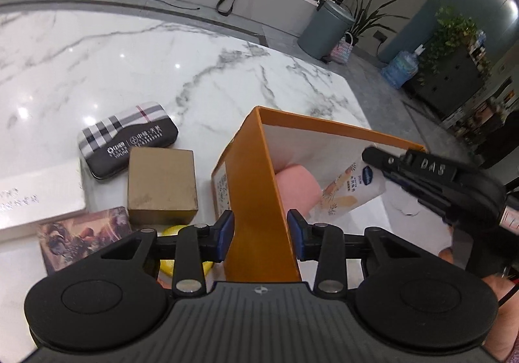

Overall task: Organize rigid objects
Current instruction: 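Lower the pink cup into the orange box and open the left gripper while the right gripper lowers the tube, then lower the Vaseline tube into the orange box and open the right gripper, then withdraw both grippers from the orange box back over the table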

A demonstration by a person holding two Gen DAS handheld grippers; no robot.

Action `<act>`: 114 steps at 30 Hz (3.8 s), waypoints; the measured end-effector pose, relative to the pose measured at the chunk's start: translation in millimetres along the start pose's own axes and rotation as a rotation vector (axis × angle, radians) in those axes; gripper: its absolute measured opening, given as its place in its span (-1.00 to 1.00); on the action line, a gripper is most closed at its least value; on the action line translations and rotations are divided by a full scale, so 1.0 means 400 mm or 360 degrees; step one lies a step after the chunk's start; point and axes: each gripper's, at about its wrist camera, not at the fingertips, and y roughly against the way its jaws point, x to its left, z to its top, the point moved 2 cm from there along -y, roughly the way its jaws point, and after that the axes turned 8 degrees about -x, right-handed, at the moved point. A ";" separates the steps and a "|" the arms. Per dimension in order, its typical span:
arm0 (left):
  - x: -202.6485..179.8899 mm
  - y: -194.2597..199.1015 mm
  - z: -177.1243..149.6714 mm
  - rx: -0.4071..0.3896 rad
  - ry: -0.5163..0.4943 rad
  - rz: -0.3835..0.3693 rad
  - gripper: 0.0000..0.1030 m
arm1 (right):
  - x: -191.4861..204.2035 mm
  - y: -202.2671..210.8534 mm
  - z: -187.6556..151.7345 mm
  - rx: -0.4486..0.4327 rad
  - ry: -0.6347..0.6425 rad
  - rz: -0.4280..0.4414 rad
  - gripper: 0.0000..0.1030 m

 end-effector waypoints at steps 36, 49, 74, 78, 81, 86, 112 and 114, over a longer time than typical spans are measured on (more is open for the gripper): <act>0.007 0.010 -0.008 0.0013 0.0039 -0.0073 -0.33 | 0.085 -0.019 -0.056 0.0276 -0.0066 0.0336 -0.89; 0.008 0.010 -0.010 0.0025 0.0061 -0.0073 -0.33 | 0.033 0.053 -0.060 0.0264 0.0085 0.0061 -0.91; 0.036 0.002 0.011 -0.0068 0.0160 -0.0090 -0.32 | 0.128 -0.017 -0.044 0.0193 0.0169 0.0212 -0.91; 0.039 0.002 0.016 -0.0093 0.0182 -0.0091 -0.33 | 0.143 -0.024 -0.045 0.0200 0.0192 0.0256 -0.89; 0.043 0.008 0.021 -0.0119 0.0193 -0.0083 -0.33 | 0.141 -0.027 -0.045 0.0254 0.0105 0.0313 -0.92; 0.047 0.018 0.027 -0.0139 0.0201 -0.0081 -0.36 | 0.165 -0.028 -0.059 0.0294 0.0102 0.0396 -0.97; 0.129 0.315 0.059 -0.0285 -0.0087 0.0170 -0.36 | 0.362 0.149 -0.096 0.0213 0.0409 0.0651 -0.45; 0.154 0.337 0.055 -0.0296 -0.0129 0.0201 -0.36 | 0.400 0.145 -0.126 0.0253 0.0450 0.0680 -0.45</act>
